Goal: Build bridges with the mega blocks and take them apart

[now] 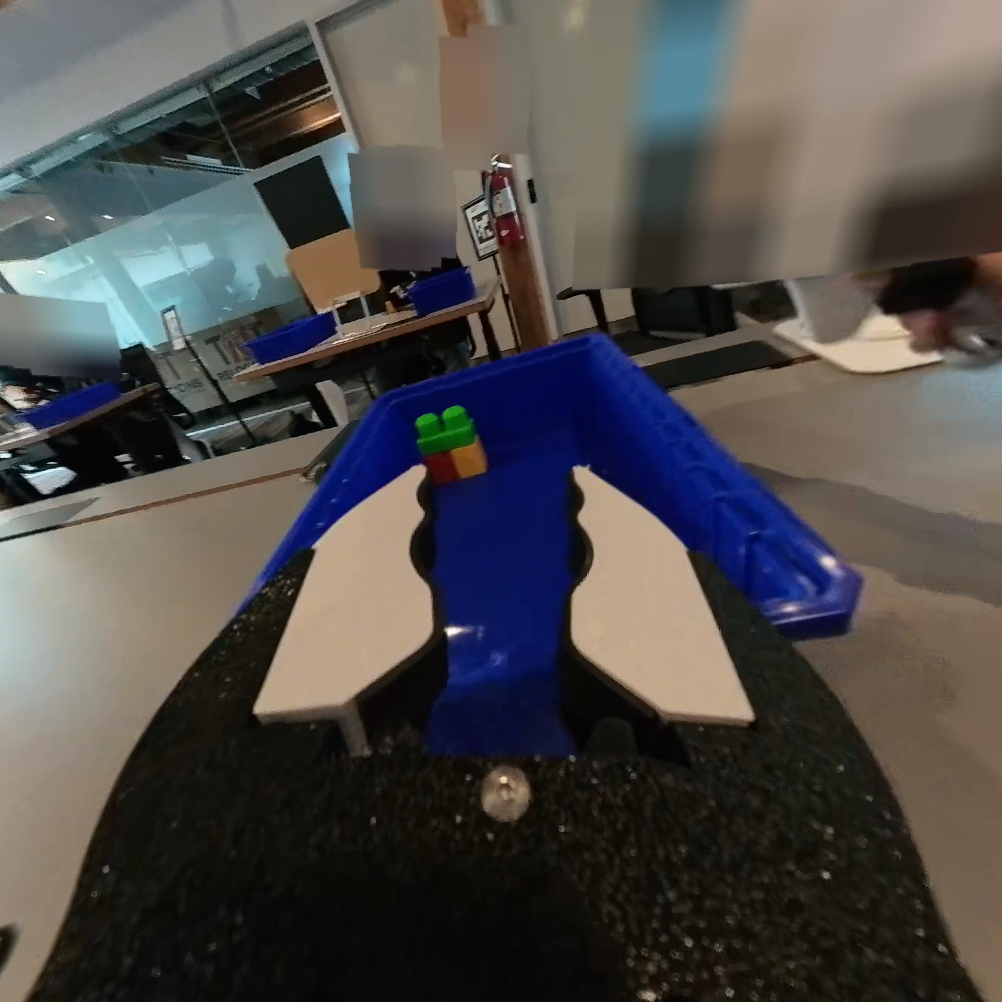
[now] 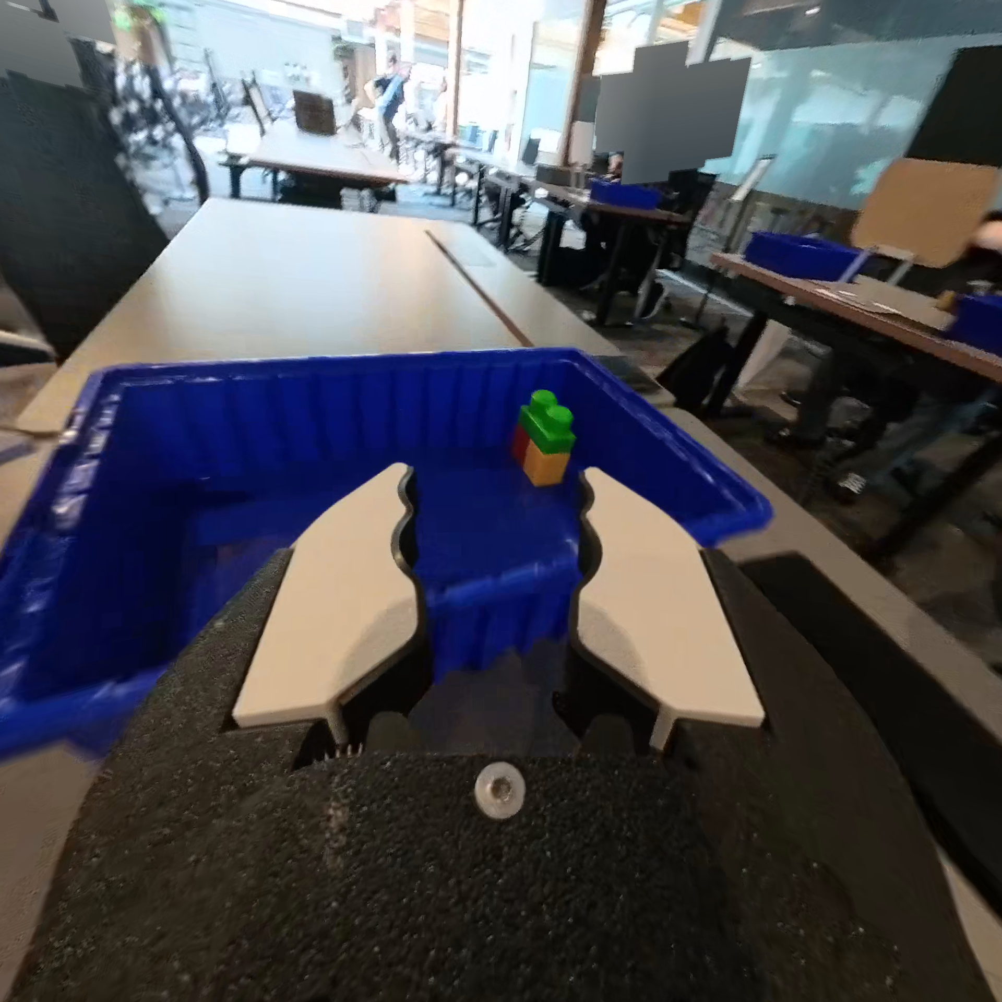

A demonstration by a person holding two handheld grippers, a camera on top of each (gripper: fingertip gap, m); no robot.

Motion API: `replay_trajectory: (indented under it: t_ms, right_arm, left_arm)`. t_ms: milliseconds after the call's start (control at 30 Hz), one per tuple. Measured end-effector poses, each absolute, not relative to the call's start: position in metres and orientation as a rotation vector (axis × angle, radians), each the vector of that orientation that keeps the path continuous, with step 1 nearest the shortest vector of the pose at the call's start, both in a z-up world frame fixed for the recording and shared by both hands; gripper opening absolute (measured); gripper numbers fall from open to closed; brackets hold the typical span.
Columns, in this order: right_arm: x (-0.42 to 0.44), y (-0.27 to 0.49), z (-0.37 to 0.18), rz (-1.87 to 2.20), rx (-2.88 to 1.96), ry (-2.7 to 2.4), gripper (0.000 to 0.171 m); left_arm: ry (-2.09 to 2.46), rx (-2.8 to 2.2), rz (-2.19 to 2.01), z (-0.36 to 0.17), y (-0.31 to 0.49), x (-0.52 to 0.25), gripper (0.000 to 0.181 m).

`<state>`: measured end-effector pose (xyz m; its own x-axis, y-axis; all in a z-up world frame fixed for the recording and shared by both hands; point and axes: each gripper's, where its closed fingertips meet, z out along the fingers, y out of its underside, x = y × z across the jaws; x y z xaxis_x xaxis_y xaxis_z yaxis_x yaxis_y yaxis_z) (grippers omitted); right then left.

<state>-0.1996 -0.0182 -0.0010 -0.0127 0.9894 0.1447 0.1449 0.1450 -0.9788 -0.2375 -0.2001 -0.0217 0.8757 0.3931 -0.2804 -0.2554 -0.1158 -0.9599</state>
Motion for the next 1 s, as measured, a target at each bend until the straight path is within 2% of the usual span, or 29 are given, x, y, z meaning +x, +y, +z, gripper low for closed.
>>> replay_trajectory:
  t_ms: [133, 233, 367, 467, 633, 833, 867, 967, 1000]
  right_arm:
    - [-0.299, -0.013, -0.013, 1.032, -1.166, -1.616, 0.058]
    - [-0.359, -0.002, -0.043, 0.983, -1.279, -1.779, 0.059]
    - [-0.407, 0.014, -0.084, 0.909, -1.444, -1.866, 0.070]
    - [-0.429, 0.022, -0.108, 0.836, -1.499, -1.887, 0.079]
    - [-0.450, 0.041, -0.112, 0.598, -1.521, -1.864, 0.073]
    - [-0.451, 0.047, -0.127, 0.463, -1.547, -1.972, 0.084]
    - [-0.449, 0.050, -0.133, 0.422, -1.566, -1.997, 0.083]
    - [-0.446, 0.048, -0.135, 0.392, -1.544, -2.038, 0.044]
    - [-0.445, 0.044, -0.134, 0.400, -1.539, -2.047, 0.042]
  left_arm:
    - [-0.146, -1.606, 0.643, -0.028, -0.225, -0.263, 0.045]
    - [-0.208, -1.597, 0.637, -0.033, -0.246, -0.276, 0.045]
    - [-0.287, -1.600, 0.628, -0.041, -0.269, -0.290, 0.045]
    - [-0.332, -1.608, 0.610, -0.047, -0.278, -0.298, 0.045]
    - [-0.345, -1.637, 0.604, -0.054, -0.282, -0.304, 0.046]
    - [-0.339, -1.646, 0.613, -0.057, -0.287, -0.303, 0.045]
    - [-0.344, -1.646, 0.607, -0.058, -0.287, -0.303, 0.045]
    - [-0.344, -1.646, 0.588, -0.060, -0.286, -0.301, 0.045]
    - [-0.342, -1.646, 0.593, -0.061, -0.286, -0.300, 0.045]
